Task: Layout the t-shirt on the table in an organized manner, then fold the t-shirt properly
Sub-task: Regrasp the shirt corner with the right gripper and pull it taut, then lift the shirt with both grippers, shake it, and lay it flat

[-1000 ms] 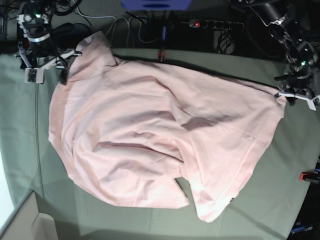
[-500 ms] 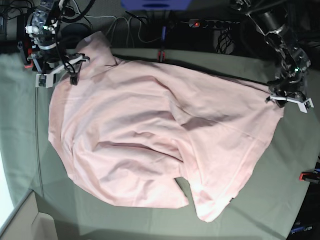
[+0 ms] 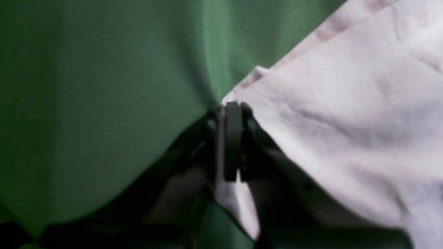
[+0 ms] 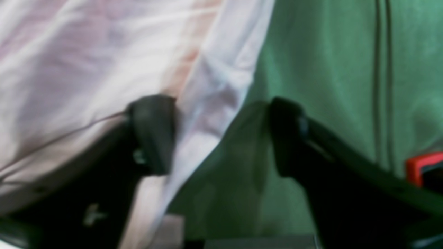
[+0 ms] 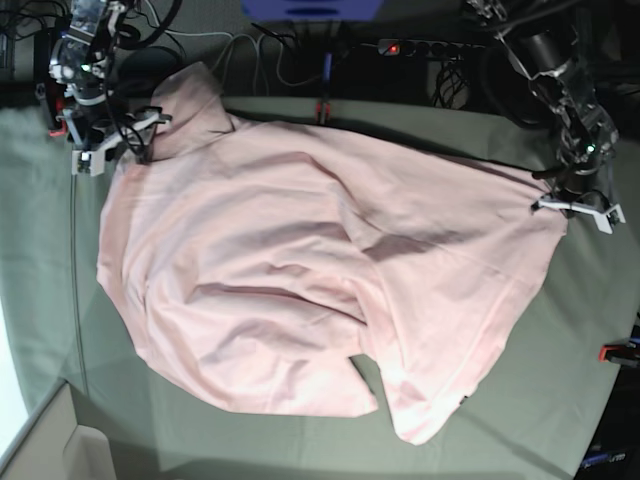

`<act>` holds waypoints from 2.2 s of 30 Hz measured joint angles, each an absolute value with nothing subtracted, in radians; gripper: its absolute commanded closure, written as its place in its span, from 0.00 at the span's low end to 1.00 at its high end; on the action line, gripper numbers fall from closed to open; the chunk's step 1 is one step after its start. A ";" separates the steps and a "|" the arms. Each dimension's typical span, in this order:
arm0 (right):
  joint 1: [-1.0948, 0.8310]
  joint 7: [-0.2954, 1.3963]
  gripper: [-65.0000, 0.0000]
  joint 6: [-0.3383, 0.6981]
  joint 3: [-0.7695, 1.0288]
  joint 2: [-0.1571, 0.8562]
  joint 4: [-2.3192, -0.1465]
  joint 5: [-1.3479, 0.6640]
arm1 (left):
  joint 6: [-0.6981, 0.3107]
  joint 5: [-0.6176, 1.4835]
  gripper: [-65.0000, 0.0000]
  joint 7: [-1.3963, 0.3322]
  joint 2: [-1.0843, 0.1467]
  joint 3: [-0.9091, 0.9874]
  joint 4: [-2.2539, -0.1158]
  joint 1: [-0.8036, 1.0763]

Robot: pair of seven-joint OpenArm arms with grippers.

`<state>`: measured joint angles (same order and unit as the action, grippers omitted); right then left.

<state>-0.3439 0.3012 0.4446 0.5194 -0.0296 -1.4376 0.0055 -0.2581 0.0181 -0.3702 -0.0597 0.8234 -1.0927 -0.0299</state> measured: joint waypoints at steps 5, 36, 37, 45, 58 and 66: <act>-0.347 0.295 1.00 0.442 0.548 -0.017 -1.427 -0.004 | -0.273 0.023 1.00 -0.434 -0.027 0.822 -1.228 0.028; -0.271 0.328 1.00 0.704 0.683 -0.041 -1.793 0.015 | -0.260 0.459 1.00 -0.445 -0.059 0.833 -1.559 0.121; -0.247 0.328 1.00 0.704 0.677 -0.027 -1.793 0.018 | -0.263 0.447 1.00 -0.449 -0.073 0.794 -1.558 0.093; -0.005 0.325 1.00 0.708 0.563 0.108 -1.745 0.013 | -0.266 0.294 1.00 -0.450 -0.125 0.503 -1.479 -0.196; 0.757 0.430 1.00 0.710 0.474 0.287 -1.257 0.167 | -0.259 0.075 1.00 -0.452 -0.133 0.384 -0.966 -0.935; 1.057 0.427 1.00 0.703 0.441 0.340 -1.114 0.177 | -0.258 0.060 1.00 -0.434 -0.135 0.381 -0.727 -1.262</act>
<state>1.0569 0.4271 0.7033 0.4412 0.3401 -1.1141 0.1772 -0.2584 0.0605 -0.4339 -0.1349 0.3813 -0.7269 -1.2621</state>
